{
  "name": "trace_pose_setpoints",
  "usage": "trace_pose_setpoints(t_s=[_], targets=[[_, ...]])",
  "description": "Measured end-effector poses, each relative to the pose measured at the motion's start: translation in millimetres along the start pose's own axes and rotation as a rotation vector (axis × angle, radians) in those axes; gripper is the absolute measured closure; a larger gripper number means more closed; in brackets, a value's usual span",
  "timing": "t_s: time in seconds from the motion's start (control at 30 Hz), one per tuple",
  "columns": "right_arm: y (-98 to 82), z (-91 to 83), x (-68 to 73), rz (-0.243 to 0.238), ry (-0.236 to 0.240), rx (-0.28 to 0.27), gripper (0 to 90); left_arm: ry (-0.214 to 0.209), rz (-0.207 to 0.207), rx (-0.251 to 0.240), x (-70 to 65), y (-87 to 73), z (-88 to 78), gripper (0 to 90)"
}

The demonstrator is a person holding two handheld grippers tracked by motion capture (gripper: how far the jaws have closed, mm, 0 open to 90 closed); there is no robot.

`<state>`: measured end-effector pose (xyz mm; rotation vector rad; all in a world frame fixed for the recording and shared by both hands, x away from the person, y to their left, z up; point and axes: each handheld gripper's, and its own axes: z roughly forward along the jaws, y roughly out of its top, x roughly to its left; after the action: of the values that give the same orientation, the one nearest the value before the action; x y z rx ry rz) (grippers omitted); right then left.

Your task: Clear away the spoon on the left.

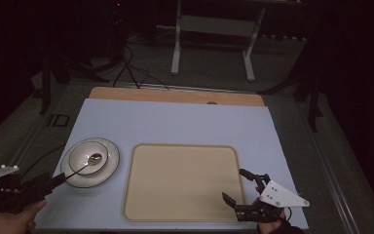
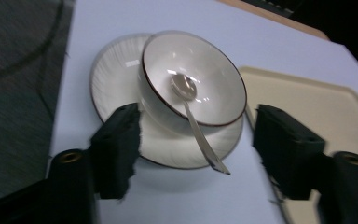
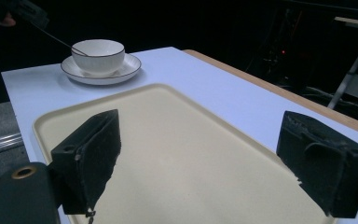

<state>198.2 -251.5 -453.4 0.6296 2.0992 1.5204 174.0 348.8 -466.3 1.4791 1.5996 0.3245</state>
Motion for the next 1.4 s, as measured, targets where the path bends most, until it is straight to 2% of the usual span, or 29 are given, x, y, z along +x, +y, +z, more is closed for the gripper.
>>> trace_pose_setpoints(t_s=[0.07, 0.13, 0.23, 0.33, 0.43, 0.57, 0.7, 0.77, 0.83, 0.93, 1.03, 1.07, 1.2, 1.23, 1.33, 1.4], targets=[[-0.2, 0.3, 0.3, 0.002, -0.007, 0.007, 13.8, -0.014, -0.021, 0.013, 2.1, -1.8, 3.4, 39.4], [-0.6, 2.0, 0.3, -0.007, -0.029, 0.024, 14.0, -0.007, -0.061, 0.017, 6.3, -4.3, 6.7, 42.6], [-1.4, 2.8, -0.9, 0.004, -0.023, 0.025, 14.0, -0.043, -0.123, 0.012, 12.8, -8.1, 11.1, 50.5], [-1.6, 1.9, -1.8, 0.010, -0.025, 0.021, 14.0, -0.046, -0.149, -0.001, 15.1, -8.9, 11.5, 59.8], [-1.7, 1.9, -2.2, 0.012, -0.031, 0.023, 14.0, -0.045, -0.184, -0.007, 17.9, -9.3, 11.6, 63.8], [-1.9, 2.3, -2.4, 0.015, -0.032, 0.023, 14.0, -0.038, -0.196, -0.006, 18.5, -12.4, 13.6, 68.5], [-2.0, 2.5, -2.7, 0.015, -0.032, 0.022, 14.0, -0.042, -0.197, -0.008, 17.0, -13.6, 14.6, 77.6], [-2.2, 2.8, -2.6, 0.014, -0.032, 0.024, 14.0, -0.040, -0.197, -0.010, 17.2, -13.9, 14.8, 78.0], [-2.0, 2.5, -2.4, 0.012, -0.033, 0.022, 14.0, -0.037, -0.194, -0.020, 16.7, -14.4, 14.0, 83.4], [-1.9, 2.2, -2.5, 0.012, -0.033, 0.020, 14.0, -0.033, -0.184, -0.034, 17.0, -14.7, 11.9, 87.3], [-2.1, 2.3, -3.1, 0.017, -0.032, 0.016, 14.0, -0.021, -0.148, -0.039, 15.1, -14.5, 10.4, 89.2], [-2.1, 2.4, -3.2, 0.018, -0.034, 0.016, 14.0, -0.014, -0.116, -0.036, 14.1, -13.9, 10.2, 89.2], [-2.2, 2.8, -3.6, 0.018, -0.034, 0.016, 14.0, -0.017, -0.051, -0.061, 12.1, -11.9, 6.8, 89.4], [-2.2, 2.8, -3.6, 0.019, -0.034, 0.016, 14.0, -0.006, -0.030, -0.064, 11.1, -11.0, 5.9, 89.5], [-2.3, 2.8, -3.7, 0.021, -0.035, 0.015, 14.0, -0.014, 0.037, -0.079, 8.5, -8.1, 2.3, 89.6], [-2.3, 2.7, -4.0, 0.023, -0.035, 0.014, 14.0, -0.003, 0.116, -0.085, 5.3, -6.2, 0.0, 89.6]])
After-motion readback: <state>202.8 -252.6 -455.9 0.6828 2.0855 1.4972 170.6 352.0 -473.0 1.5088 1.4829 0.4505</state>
